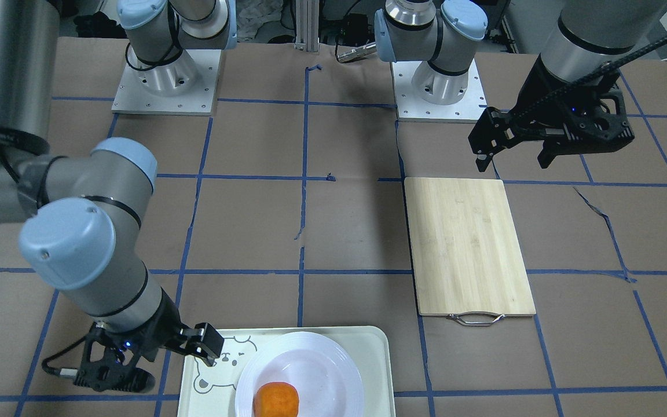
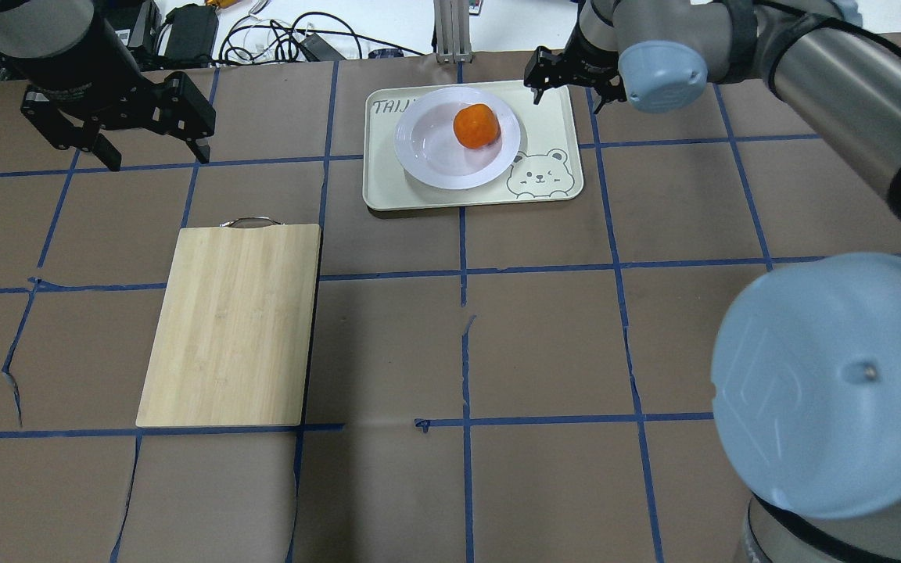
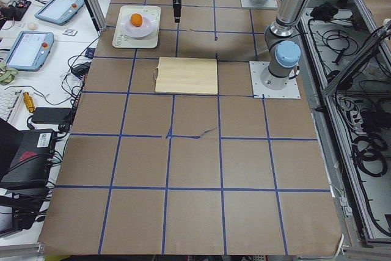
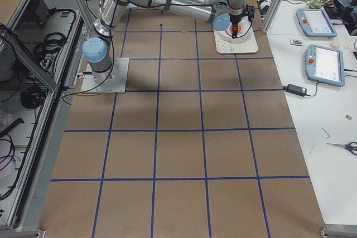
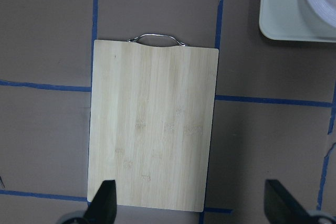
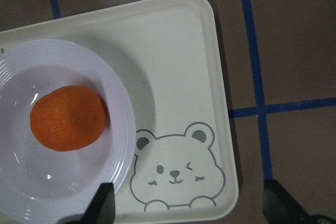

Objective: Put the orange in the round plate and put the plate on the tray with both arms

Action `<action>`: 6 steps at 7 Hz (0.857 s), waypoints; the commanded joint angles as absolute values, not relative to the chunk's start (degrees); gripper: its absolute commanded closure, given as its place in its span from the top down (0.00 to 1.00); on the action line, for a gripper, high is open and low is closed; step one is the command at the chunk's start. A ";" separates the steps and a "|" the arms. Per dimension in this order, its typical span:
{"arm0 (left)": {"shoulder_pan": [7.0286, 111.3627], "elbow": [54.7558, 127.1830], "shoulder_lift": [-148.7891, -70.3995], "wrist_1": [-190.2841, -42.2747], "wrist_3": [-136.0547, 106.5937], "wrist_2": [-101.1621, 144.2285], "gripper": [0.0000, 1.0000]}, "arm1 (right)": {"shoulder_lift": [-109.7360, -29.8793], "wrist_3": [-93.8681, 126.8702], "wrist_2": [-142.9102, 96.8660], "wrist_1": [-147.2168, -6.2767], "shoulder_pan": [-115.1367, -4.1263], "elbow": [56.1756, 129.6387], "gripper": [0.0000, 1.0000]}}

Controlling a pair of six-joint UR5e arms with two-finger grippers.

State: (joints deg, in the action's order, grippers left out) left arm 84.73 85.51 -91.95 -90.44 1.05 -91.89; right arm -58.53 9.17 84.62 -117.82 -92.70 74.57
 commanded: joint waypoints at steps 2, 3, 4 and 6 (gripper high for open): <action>84.73 85.60 -92.02 -90.44 0.97 -91.93 1.00 | -74.48 -0.07 92.01 -98.56 -93.16 77.33 1.00; 84.73 85.61 -92.02 -90.44 0.88 -91.85 1.00 | -78.53 -4.26 91.24 -98.44 -93.16 80.39 1.00; 84.73 85.61 -91.93 -90.44 0.88 -91.85 1.00 | -83.19 -4.92 91.23 -98.35 -93.16 85.12 1.00; 84.73 85.61 -91.93 -90.53 1.05 -92.02 1.00 | -87.00 -5.53 89.23 -105.41 -93.16 92.88 1.00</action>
State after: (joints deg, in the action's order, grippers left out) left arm 84.73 85.61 -91.94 -90.50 0.96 -91.93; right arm -84.71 -4.84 90.71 -100.58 -93.16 88.94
